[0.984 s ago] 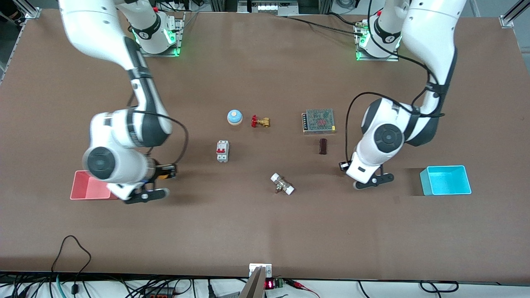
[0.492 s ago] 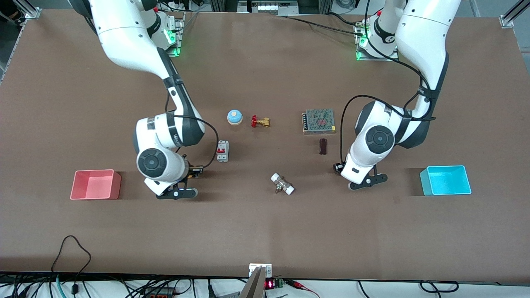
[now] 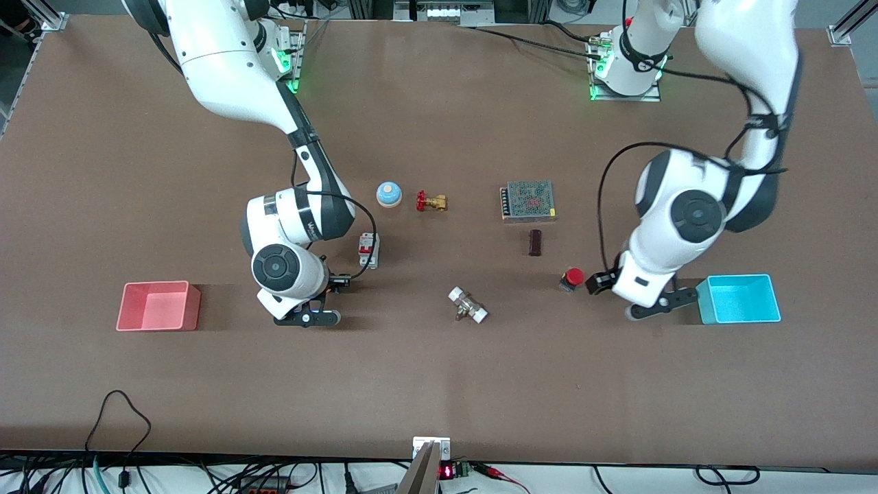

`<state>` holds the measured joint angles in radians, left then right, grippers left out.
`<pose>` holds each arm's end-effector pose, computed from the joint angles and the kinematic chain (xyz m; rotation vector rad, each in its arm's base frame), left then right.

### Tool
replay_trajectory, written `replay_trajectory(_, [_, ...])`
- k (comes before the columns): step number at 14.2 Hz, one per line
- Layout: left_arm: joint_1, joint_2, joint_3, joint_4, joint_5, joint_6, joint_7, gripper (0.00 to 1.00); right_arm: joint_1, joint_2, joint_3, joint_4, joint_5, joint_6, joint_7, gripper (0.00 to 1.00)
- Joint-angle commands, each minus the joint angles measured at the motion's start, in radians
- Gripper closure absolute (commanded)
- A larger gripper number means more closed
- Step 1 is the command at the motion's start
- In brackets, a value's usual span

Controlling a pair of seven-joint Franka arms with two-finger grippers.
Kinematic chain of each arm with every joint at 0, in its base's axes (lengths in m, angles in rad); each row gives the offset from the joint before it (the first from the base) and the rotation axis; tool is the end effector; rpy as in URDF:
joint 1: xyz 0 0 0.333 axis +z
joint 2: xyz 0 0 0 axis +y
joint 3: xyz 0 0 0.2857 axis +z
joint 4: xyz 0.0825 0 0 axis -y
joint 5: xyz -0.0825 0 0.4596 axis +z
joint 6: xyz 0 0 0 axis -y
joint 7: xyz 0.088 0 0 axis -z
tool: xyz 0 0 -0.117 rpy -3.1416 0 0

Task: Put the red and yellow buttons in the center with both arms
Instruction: 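Place the red button with the left gripper while the right gripper carries yellow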

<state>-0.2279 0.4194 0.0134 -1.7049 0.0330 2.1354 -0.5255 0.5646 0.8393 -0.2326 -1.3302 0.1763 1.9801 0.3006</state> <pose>0.6992 -0.1511 0.2730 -3.0811 -0.4535 -0.0349 0.7064 0.2848 0.1519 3.0592 0.0122 -0.2316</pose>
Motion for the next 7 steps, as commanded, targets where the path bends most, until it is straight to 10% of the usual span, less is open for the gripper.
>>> replay_trajectory(1, [0.050,-0.105,0.000,-0.021,-0.007,-0.096,0.125,0.00,0.008,0.004,-0.008,-0.026,0.014,0.020,0.008,0.46])
replay_trajectory(4, [0.110,-0.183,0.000,-0.021,-0.005,-0.167,0.244,0.00,0.008,0.006,-0.008,-0.024,0.012,0.022,0.008,0.00])
replay_trajectory(7, [0.171,-0.270,-0.001,-0.022,-0.004,-0.242,0.373,0.00,0.006,-0.008,-0.011,-0.018,0.014,0.014,0.008,0.00])
